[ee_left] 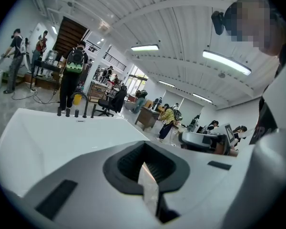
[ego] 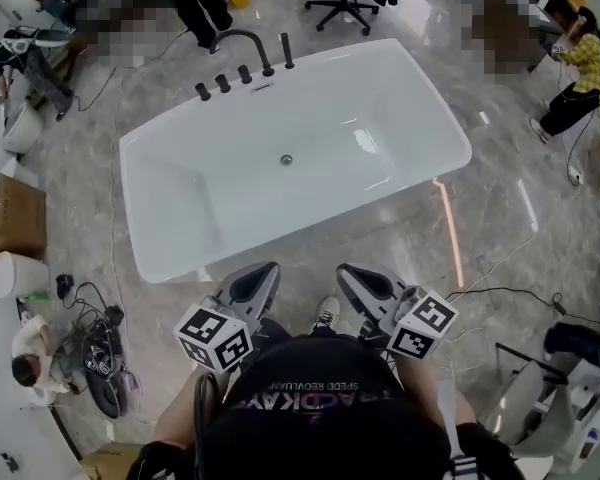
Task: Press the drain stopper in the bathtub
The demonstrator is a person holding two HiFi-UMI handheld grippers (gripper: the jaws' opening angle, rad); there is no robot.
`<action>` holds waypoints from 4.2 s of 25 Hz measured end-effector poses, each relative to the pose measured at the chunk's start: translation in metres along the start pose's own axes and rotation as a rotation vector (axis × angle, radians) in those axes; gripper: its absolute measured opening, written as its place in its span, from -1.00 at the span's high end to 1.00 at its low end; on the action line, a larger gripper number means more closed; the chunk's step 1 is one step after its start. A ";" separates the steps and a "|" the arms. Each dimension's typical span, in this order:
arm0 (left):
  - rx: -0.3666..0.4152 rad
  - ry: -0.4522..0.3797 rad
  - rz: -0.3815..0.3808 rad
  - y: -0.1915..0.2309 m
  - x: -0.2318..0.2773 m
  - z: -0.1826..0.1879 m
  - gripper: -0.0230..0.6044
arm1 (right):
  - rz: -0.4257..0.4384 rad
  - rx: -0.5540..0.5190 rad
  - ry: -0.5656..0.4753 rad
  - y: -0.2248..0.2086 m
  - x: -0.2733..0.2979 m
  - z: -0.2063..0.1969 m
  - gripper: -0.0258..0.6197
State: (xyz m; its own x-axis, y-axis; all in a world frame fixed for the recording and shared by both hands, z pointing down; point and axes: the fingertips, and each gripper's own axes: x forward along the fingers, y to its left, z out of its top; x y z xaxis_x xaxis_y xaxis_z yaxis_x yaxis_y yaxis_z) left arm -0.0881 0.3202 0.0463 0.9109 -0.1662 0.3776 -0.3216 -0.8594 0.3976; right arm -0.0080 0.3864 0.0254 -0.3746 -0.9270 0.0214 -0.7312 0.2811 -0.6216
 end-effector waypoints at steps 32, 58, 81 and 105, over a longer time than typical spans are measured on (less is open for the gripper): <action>-0.012 -0.037 -0.021 0.080 0.027 0.056 0.91 | -0.057 -0.026 -0.002 -0.037 0.075 0.042 0.89; -0.123 -0.130 0.192 0.165 0.057 0.094 0.91 | 0.059 -0.064 0.146 -0.114 0.170 0.107 0.89; -0.182 -0.060 0.350 0.166 0.107 0.061 0.91 | 0.112 -0.107 0.347 -0.232 0.200 0.091 0.89; 0.179 0.108 0.291 0.285 0.172 -0.055 0.91 | -0.081 -0.275 0.622 -0.425 0.312 -0.087 0.89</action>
State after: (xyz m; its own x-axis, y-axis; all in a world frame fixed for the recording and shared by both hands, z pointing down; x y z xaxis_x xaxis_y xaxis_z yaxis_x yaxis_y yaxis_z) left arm -0.0372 0.0732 0.2706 0.7520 -0.3725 0.5438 -0.5046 -0.8562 0.1113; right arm 0.1360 -0.0008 0.3648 -0.5100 -0.6558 0.5566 -0.8584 0.3457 -0.3791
